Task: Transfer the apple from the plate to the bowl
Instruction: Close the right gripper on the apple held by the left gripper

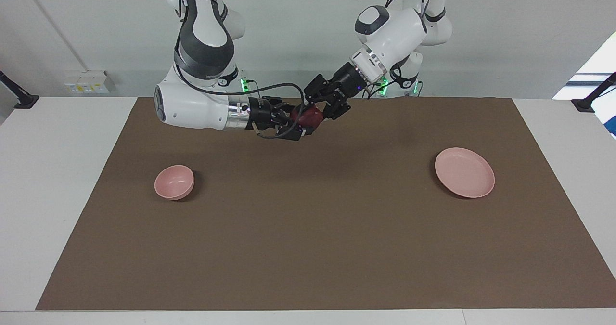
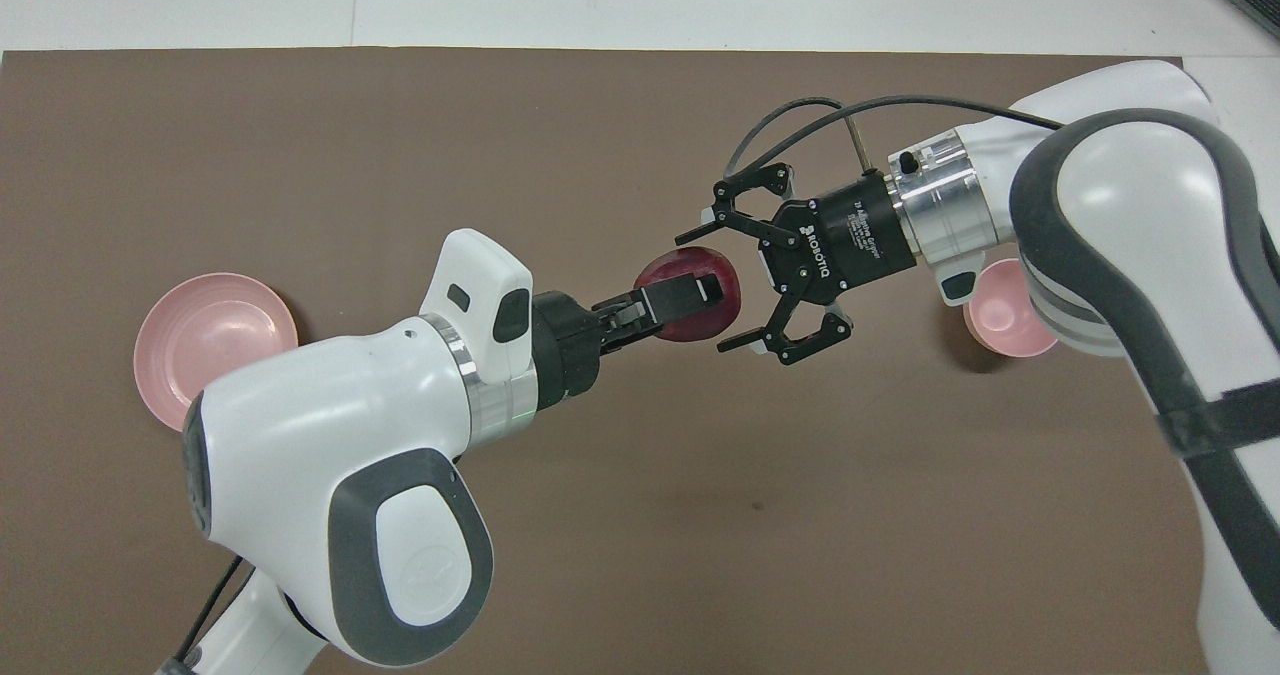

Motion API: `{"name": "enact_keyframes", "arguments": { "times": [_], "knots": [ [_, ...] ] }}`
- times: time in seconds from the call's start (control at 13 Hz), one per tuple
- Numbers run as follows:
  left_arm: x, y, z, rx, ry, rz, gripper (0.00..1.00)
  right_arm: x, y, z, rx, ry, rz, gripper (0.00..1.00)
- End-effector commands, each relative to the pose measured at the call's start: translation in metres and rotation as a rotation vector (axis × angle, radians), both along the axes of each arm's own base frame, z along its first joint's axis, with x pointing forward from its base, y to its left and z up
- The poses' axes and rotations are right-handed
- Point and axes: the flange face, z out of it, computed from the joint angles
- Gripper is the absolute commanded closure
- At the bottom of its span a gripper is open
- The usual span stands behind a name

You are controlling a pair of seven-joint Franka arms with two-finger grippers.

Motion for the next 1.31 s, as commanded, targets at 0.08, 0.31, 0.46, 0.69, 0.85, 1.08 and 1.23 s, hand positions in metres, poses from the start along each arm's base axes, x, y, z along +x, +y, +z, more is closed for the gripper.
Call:
{"name": "enact_keyframes", "arguments": {
  "times": [0.08,0.31,0.46,0.69,0.85,1.08,1.23],
  "knots": [
    [0.001,-0.004,0.006,-0.021,-0.002,0.014,1.0,-0.011,0.004,0.002,0.02,0.018,-0.01,0.07],
    [0.001,-0.004,0.005,-0.02,0.002,0.013,1.0,-0.011,0.004,0.002,0.02,0.02,-0.007,1.0],
    [0.0,-0.004,0.005,-0.019,0.003,0.01,1.0,-0.01,0.003,0.003,0.021,0.013,-0.006,1.0],
    [0.001,-0.003,0.005,-0.019,0.001,0.009,0.34,-0.005,-0.009,0.004,0.024,0.004,-0.009,1.0],
    [0.002,-0.003,0.005,-0.011,-0.014,0.008,0.0,-0.002,-0.02,0.002,0.017,-0.016,-0.008,1.0],
    [0.002,-0.001,0.002,-0.007,-0.002,0.002,0.0,-0.001,-0.023,0.007,0.016,-0.027,-0.005,1.0],
    [0.007,0.004,0.001,-0.008,0.004,0.013,0.0,0.0,-0.033,0.005,-0.014,-0.069,0.012,1.0]
  ]
}}
